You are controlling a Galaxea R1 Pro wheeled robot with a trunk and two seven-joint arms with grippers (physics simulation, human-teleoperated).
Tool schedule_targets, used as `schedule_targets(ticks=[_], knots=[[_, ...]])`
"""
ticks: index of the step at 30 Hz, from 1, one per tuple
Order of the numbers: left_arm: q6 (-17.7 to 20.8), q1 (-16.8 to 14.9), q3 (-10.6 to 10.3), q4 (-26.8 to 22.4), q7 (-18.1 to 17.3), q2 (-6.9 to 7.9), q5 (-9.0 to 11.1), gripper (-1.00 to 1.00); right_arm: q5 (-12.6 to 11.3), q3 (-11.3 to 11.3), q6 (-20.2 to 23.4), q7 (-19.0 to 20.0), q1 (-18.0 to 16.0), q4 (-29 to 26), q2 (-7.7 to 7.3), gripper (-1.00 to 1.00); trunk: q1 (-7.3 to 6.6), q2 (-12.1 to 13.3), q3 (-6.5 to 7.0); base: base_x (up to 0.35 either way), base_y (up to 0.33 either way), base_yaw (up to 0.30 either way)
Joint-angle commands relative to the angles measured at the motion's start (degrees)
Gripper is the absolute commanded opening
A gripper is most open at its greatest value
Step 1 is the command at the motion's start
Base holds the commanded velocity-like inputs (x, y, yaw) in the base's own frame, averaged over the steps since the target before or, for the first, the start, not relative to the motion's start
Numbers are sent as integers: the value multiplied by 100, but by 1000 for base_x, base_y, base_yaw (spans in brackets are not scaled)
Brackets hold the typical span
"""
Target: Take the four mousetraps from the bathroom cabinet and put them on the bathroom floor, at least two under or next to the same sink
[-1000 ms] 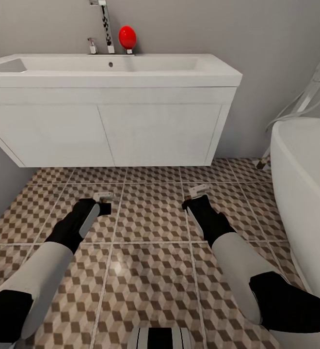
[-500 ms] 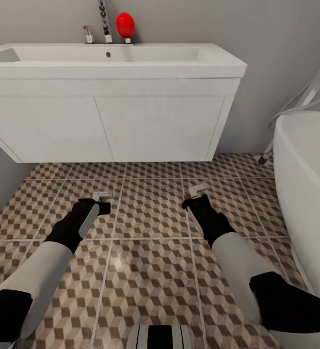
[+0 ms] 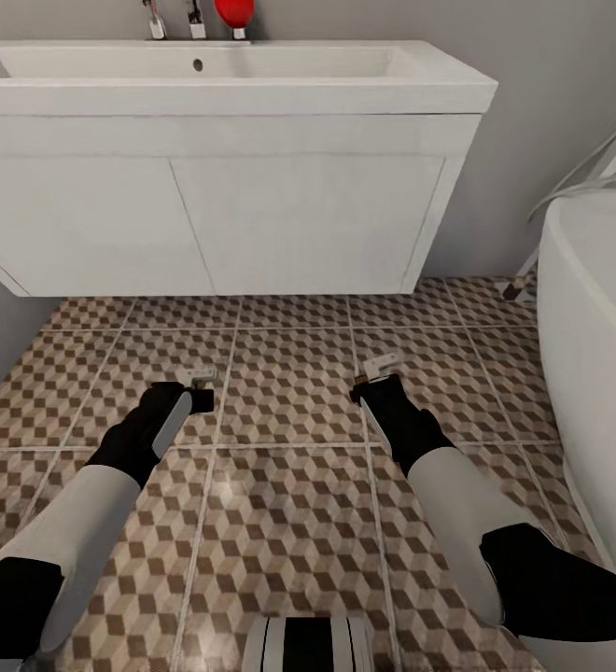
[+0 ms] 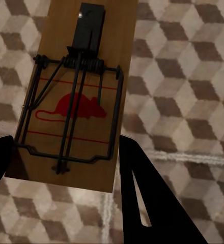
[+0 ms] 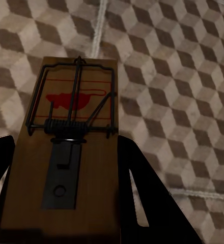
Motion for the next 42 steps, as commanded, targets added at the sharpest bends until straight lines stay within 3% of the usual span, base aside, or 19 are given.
schedule_targets(ticks=[1,42], knots=[[20,-4,-31,-12,54,1,36,-100,14,15,36,-19,-3,-5,0,-100,1,-3,-27,0,0,0],[35,-4,-36,-167,64,-37,36,-100,17,7,36,-19,-3,-31,0,-100,107,-58,-935,0,0,0]])
